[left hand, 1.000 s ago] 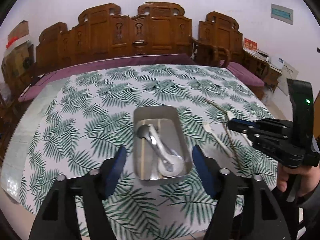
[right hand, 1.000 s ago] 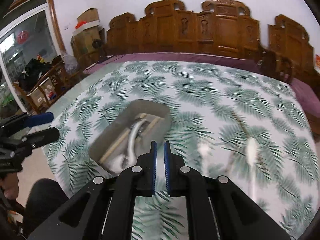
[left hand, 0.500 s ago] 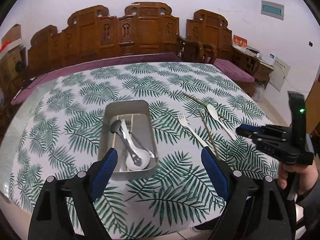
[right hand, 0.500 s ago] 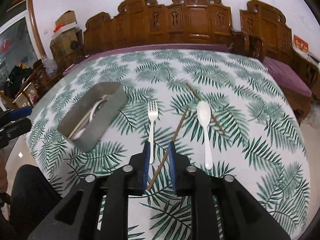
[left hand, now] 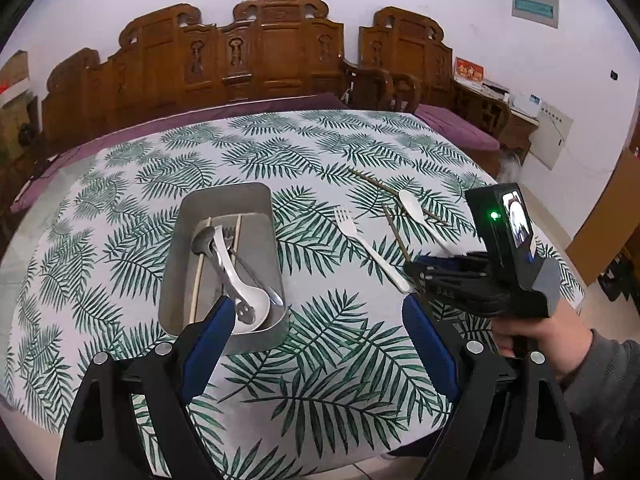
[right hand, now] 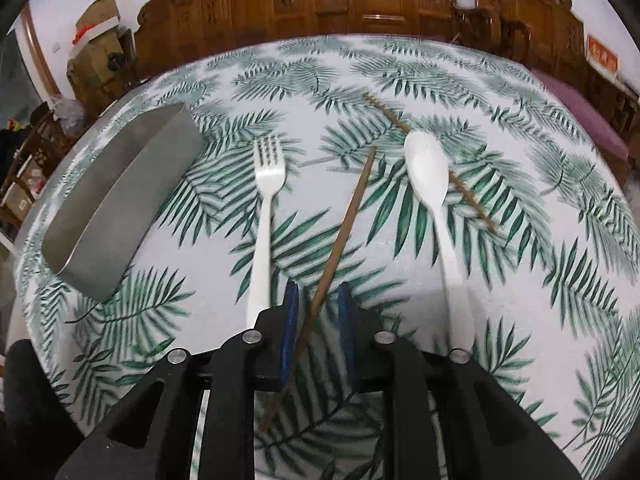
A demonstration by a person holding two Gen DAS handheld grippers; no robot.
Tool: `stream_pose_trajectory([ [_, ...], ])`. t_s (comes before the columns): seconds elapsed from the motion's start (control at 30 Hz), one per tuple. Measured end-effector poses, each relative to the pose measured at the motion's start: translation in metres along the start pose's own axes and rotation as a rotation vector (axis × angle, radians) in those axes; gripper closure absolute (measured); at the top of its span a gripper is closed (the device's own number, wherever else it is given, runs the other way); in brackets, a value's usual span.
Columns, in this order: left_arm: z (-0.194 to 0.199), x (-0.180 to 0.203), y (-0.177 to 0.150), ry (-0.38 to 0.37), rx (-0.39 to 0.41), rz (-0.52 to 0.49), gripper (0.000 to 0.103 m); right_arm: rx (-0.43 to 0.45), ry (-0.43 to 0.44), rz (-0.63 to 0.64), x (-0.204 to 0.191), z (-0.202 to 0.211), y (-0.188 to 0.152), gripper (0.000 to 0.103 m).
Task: Organize utensils
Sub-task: 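Grasp a dark wooden chopstick with the right tool, then grasp and lift a fork with the left tool while the right tool holds the chopstick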
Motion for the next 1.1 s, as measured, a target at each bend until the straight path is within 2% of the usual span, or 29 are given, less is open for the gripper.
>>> stream_pose_trajectory([
  [0.13, -0.006, 0.006, 0.002, 0.001, -0.011, -0.017, 0.021, -0.018, -0.020, 0.023, 0.005, 0.000, 0.000, 0.096],
  [0.33, -0.023, 0.017, 0.013, -0.010, -0.035, -0.042, 0.021, -0.036, -0.018, 0.044, 0.019, 0.008, -0.008, 0.097],
  [0.63, -0.071, 0.037, 0.023, -0.025, -0.073, -0.067, 0.021, 0.002, 0.018, 0.049, 0.038, 0.036, -0.018, 0.097],
  [0.83, -0.110, 0.049, 0.026, -0.033, -0.133, -0.086, 0.037, 0.042, 0.031, 0.041, 0.046, 0.051, -0.006, 0.097],
  [1.0, -0.143, 0.055, 0.033, -0.050, -0.180, -0.084, 0.060, 0.057, 0.056, 0.004, 0.058, 0.056, 0.001, 0.097],
  [1.1, -0.164, 0.056, 0.039, -0.057, -0.211, -0.061, 0.066, 0.057, 0.057, -0.006, 0.063, 0.057, 0.001, 0.097],
])
Point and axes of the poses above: each gripper's, at about its wrist camera, not at the fingertips, and z roughly against the way its jaws point, x to its right, y to its top, the point moved 6 cm from there along -z, roughly the way its jaws point, and after that the axes turned 1 degree about -x, right-handed, at the moved point
